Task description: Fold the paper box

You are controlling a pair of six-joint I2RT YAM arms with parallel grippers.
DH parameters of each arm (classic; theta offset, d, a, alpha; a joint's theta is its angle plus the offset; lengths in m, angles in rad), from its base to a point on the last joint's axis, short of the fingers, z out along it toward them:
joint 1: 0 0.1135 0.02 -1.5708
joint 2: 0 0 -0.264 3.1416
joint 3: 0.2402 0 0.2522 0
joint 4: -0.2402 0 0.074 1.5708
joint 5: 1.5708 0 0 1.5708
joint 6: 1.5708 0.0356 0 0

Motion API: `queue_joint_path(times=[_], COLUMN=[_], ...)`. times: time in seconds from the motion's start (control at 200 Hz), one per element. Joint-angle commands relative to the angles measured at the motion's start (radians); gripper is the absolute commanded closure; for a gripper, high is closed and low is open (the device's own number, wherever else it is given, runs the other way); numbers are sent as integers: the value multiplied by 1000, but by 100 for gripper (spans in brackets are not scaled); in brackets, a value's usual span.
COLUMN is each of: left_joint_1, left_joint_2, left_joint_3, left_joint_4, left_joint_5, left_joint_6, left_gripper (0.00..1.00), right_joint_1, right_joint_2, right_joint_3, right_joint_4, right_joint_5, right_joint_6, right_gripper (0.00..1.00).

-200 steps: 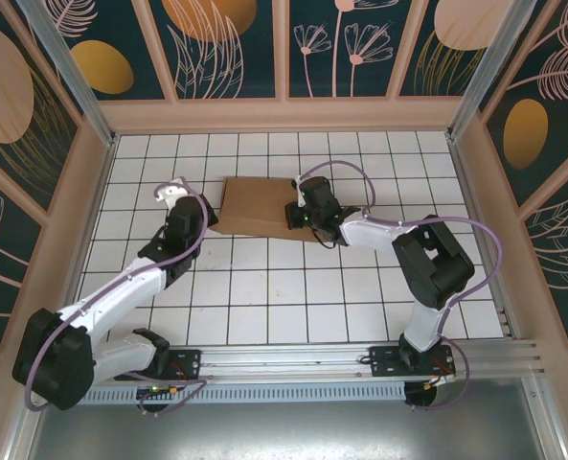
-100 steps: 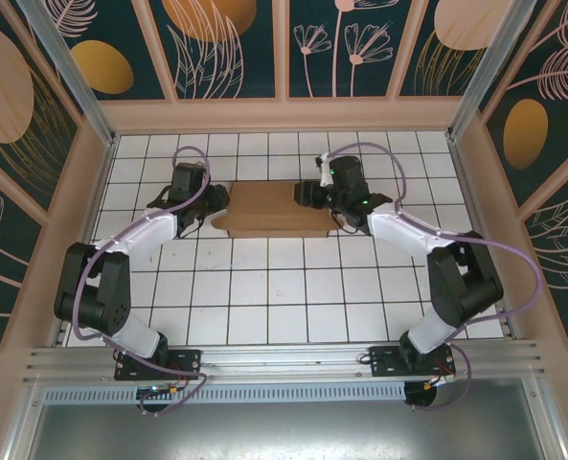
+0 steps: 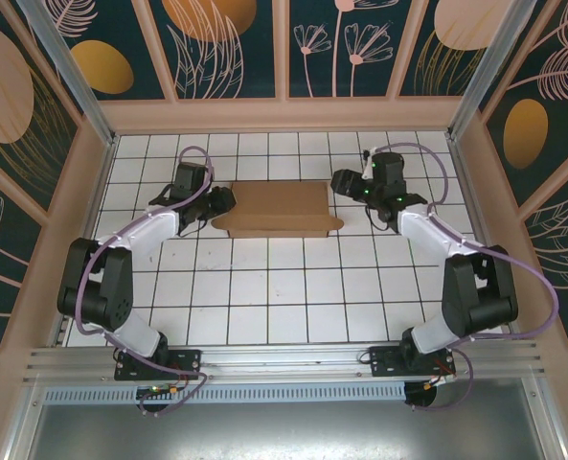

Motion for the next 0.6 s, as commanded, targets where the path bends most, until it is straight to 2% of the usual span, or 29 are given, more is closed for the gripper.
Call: queue_joint_path(times=[0.0, 0.145, 0.29, 0.47, 0.591], left_joint_1=[10, 10, 14, 20, 21], left_joint_2=[38, 31, 31, 62, 88], left_joint_3=[40, 38, 54, 72, 87], left_joint_4=[-60, -91, -130, -147, -150], left_joint_5=[88, 53, 21, 41, 100], left_joint_6=[-9, -7, 3, 1, -6], left_gripper=[70, 67, 57, 48, 43], right_joint_1=[0, -2, 11, 23, 20], right_joint_2=[60, 109, 140, 131, 126], right_joint_3=[15, 18, 40, 54, 57], right_joint_4=[-5, -61, -99, -134, -153], right_joint_5=[-216, -215, -258, -274, -302], right_joint_6=[32, 58, 64, 61, 80], right_gripper=[21, 18, 18, 18, 20])
